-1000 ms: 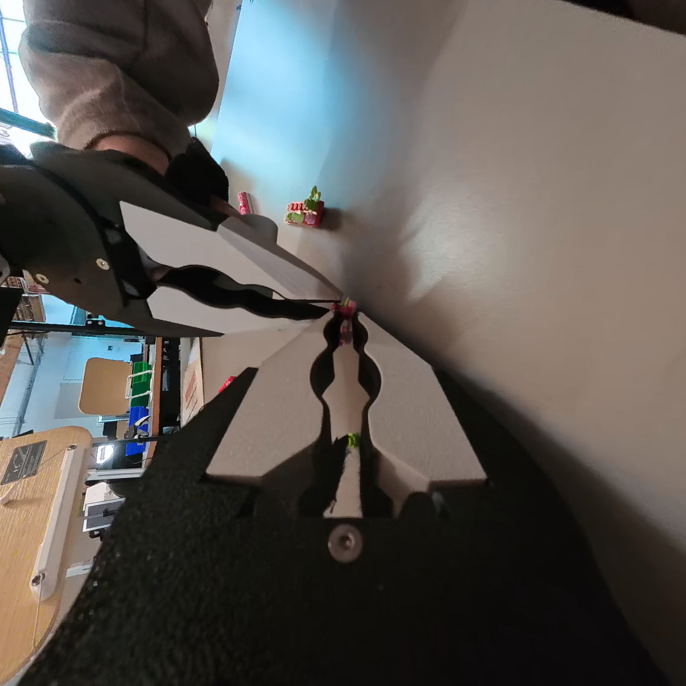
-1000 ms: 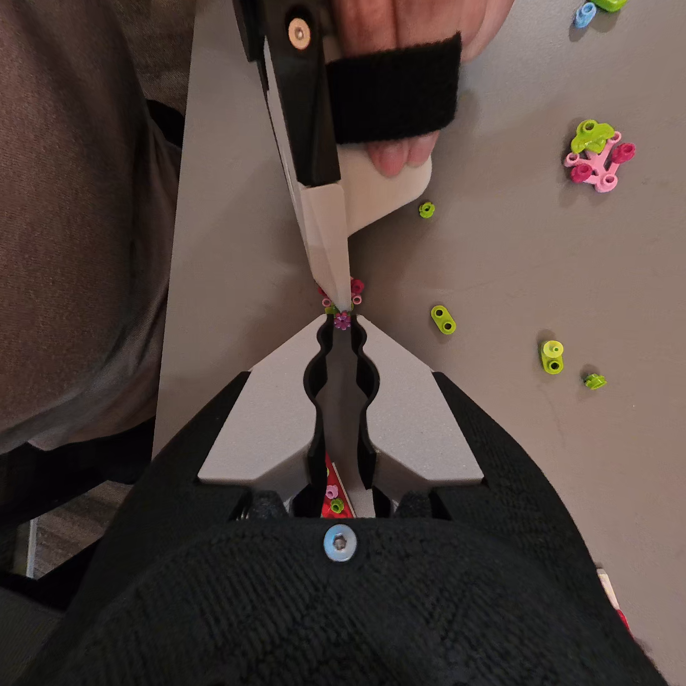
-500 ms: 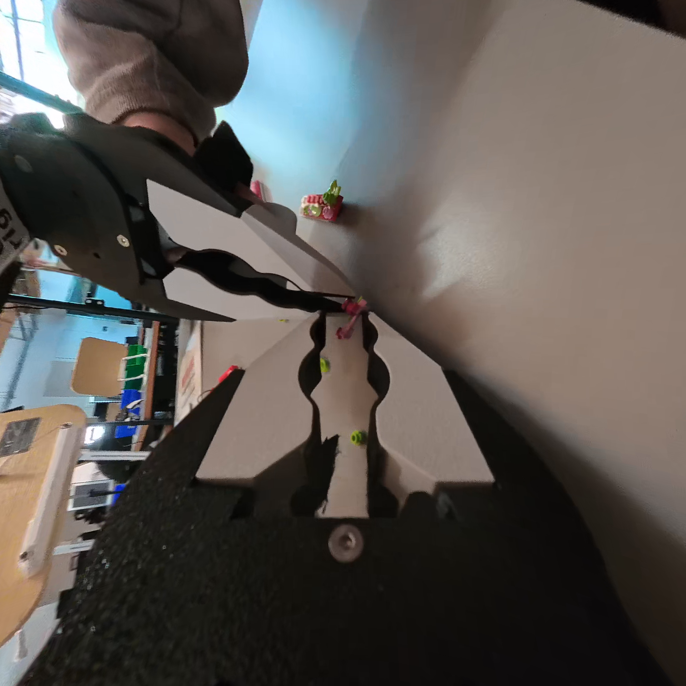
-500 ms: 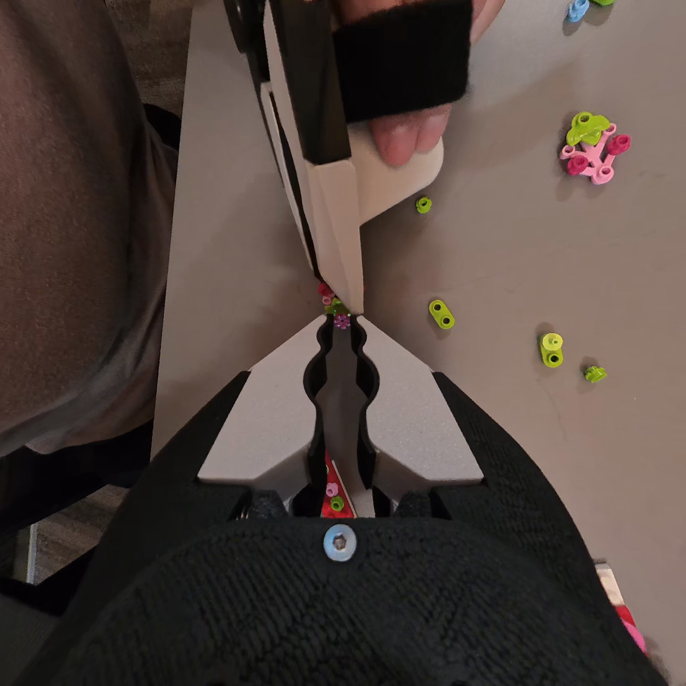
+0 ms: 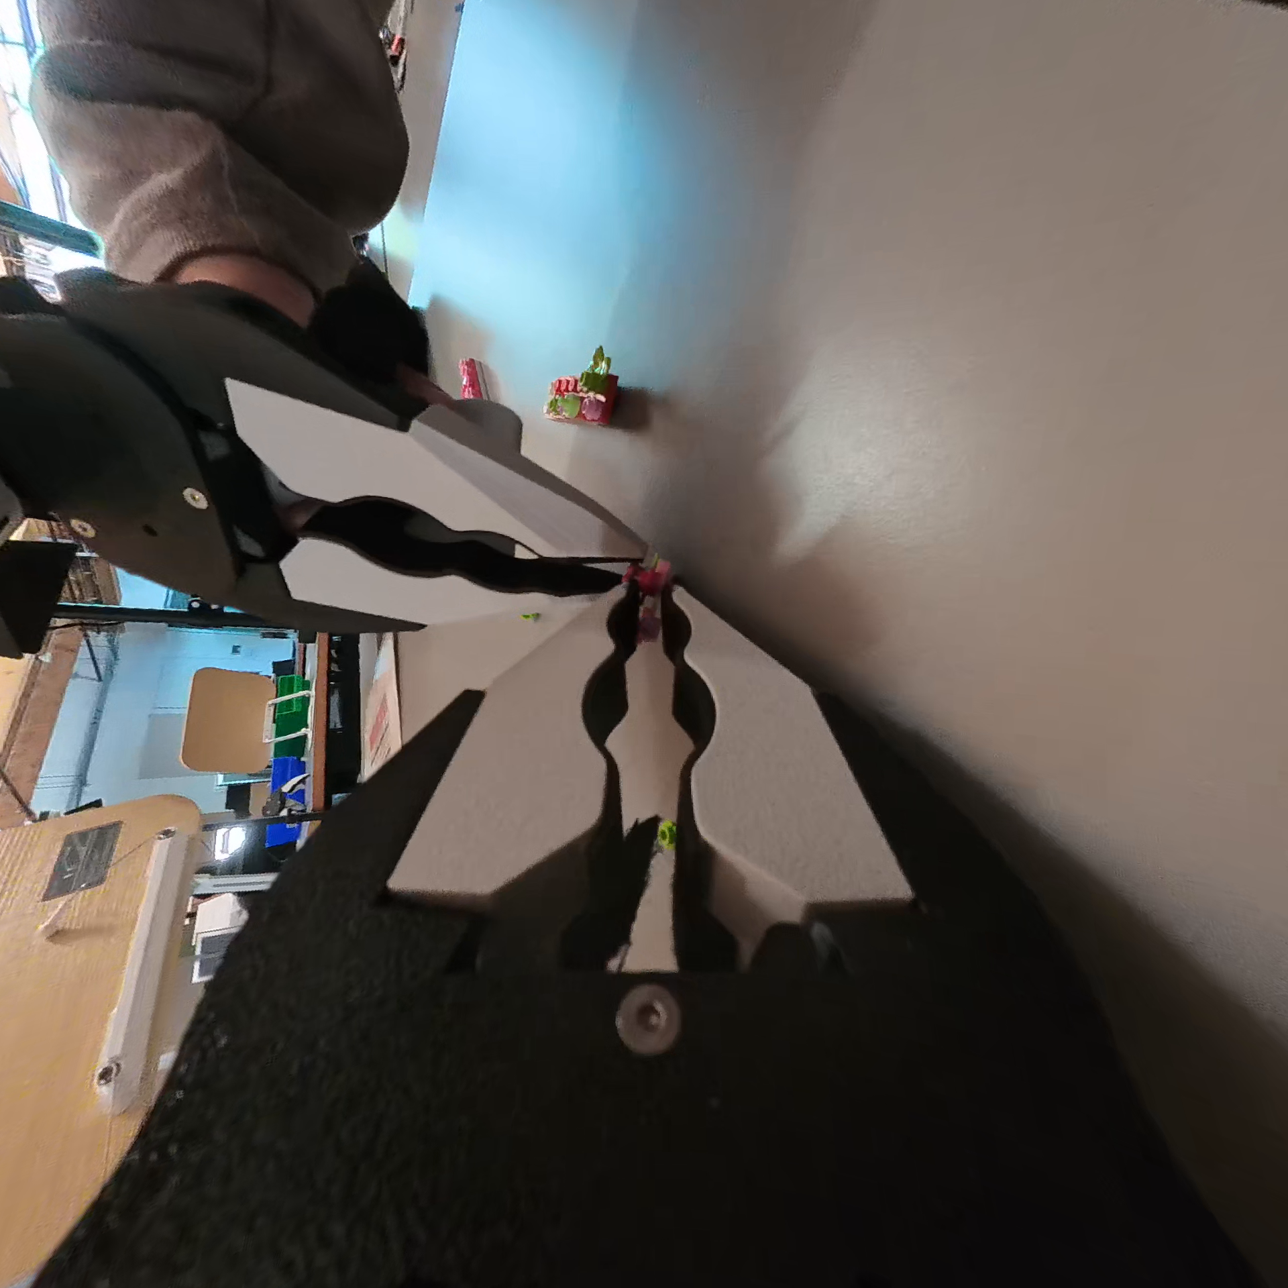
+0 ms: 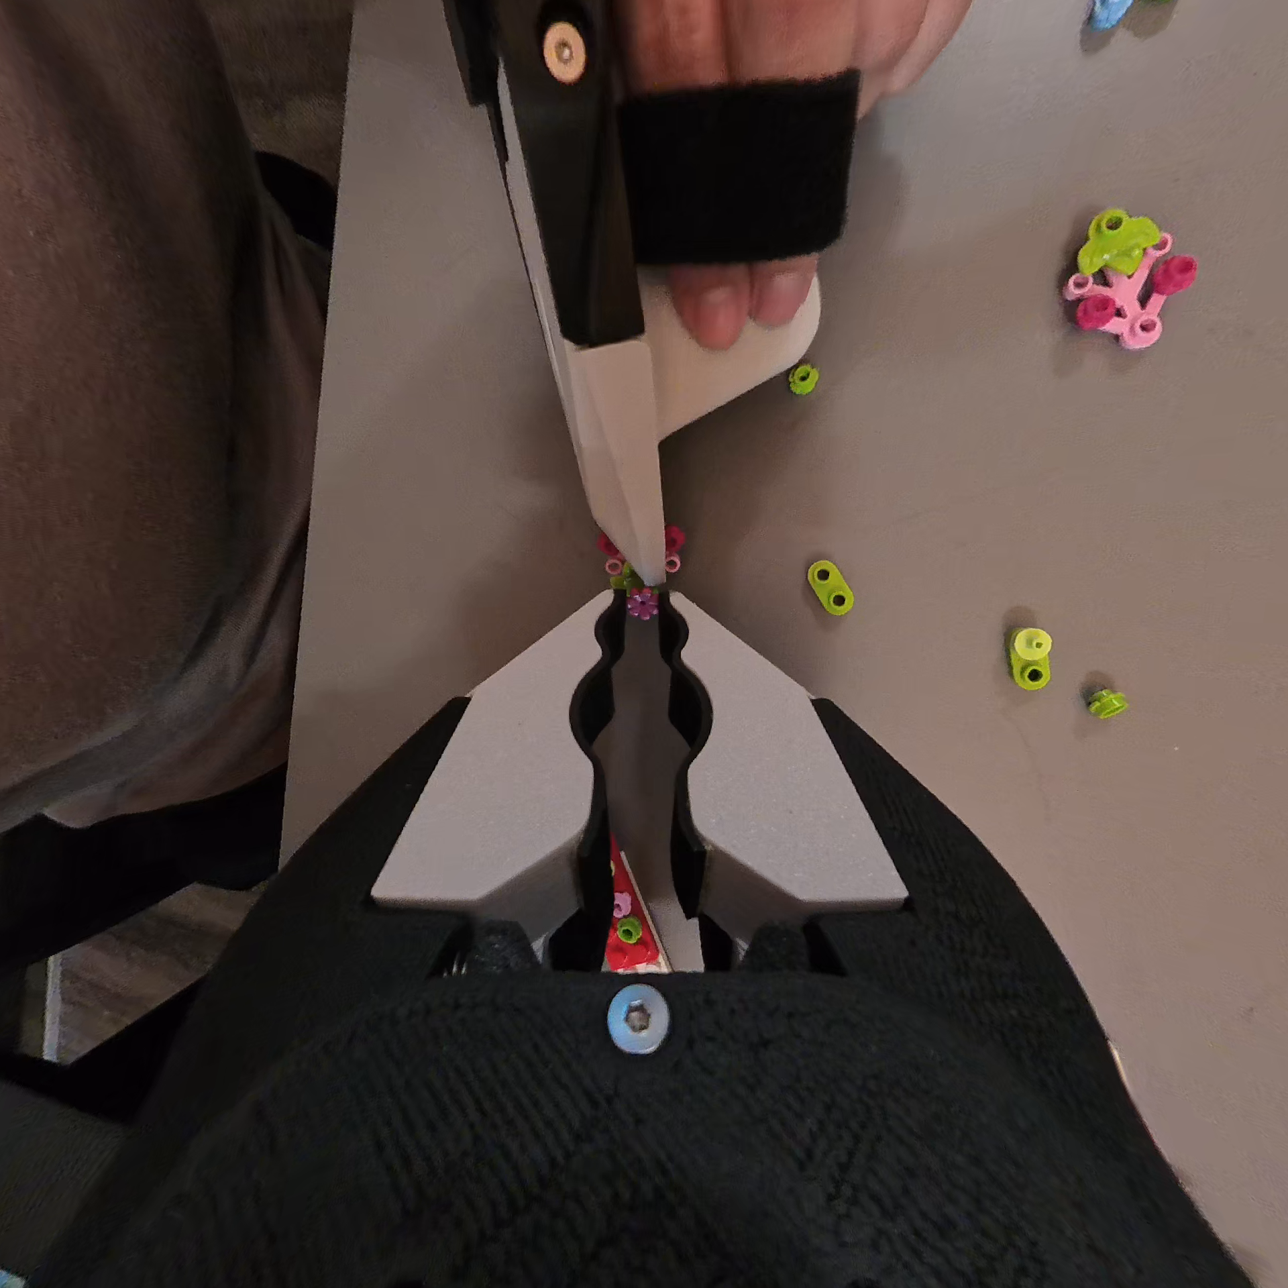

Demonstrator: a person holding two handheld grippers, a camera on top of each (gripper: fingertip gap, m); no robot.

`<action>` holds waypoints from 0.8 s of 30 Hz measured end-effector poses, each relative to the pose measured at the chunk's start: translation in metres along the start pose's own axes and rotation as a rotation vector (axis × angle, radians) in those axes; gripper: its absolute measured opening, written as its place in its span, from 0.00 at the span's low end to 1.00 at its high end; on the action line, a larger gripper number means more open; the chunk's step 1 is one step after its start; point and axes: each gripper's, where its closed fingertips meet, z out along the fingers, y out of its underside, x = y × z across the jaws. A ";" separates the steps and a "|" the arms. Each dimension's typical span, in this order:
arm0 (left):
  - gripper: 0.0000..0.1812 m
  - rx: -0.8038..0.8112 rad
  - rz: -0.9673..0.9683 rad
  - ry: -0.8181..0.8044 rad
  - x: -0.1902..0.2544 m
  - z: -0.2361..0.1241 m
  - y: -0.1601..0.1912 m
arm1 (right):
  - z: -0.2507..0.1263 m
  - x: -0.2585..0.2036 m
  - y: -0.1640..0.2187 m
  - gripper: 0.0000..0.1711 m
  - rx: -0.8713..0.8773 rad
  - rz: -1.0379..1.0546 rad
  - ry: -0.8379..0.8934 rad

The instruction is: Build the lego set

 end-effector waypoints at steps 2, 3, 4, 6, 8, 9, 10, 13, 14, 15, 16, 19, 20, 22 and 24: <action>0.02 -0.007 0.012 -0.008 -0.001 0.000 0.001 | 0.000 0.001 0.000 0.05 -0.002 0.000 0.000; 0.02 -0.011 0.019 -0.011 -0.001 0.000 0.001 | 0.000 0.001 0.000 0.04 -0.002 0.001 -0.001; 0.02 -0.015 0.027 -0.014 -0.001 0.000 0.001 | 0.000 0.001 0.000 0.05 -0.001 0.002 -0.004; 0.02 -0.020 0.030 -0.015 -0.001 0.000 0.001 | 0.000 0.001 0.000 0.05 -0.001 0.005 -0.009; 0.02 -0.029 0.039 -0.015 -0.001 0.000 0.001 | 0.000 0.001 0.000 0.04 -0.002 0.006 -0.012; 0.02 -0.032 0.043 -0.016 -0.001 0.000 0.001 | 0.000 0.001 0.000 0.04 -0.002 0.007 -0.013; 0.02 -0.035 0.045 -0.016 -0.001 0.000 0.001 | 0.000 0.001 0.000 0.04 -0.001 0.009 -0.014; 0.02 -0.047 0.043 -0.011 -0.001 0.000 0.001 | 0.001 0.001 0.000 0.04 0.006 0.016 -0.018; 0.02 -0.050 0.045 -0.012 -0.002 0.001 0.001 | 0.001 0.001 0.000 0.04 0.007 0.016 -0.018; 0.02 -0.054 0.047 -0.014 -0.002 0.001 0.001 | 0.001 0.001 0.000 0.04 0.007 0.016 -0.016; 0.02 -0.058 0.050 -0.016 -0.002 0.001 0.001 | 0.001 0.001 0.001 0.04 0.007 0.015 -0.015; 0.02 -0.074 0.065 -0.028 -0.003 0.002 0.003 | 0.000 0.003 0.001 0.04 0.010 0.013 -0.005; 0.01 -0.078 0.071 -0.032 -0.004 0.002 0.003 | 0.000 0.004 0.001 0.04 0.010 0.012 -0.002; 0.02 -0.081 0.082 -0.037 -0.004 0.002 0.004 | -0.001 0.004 0.001 0.04 0.011 0.009 0.000; 0.02 -0.089 0.093 -0.043 -0.005 0.002 0.005 | -0.001 0.005 0.001 0.04 0.016 0.008 0.007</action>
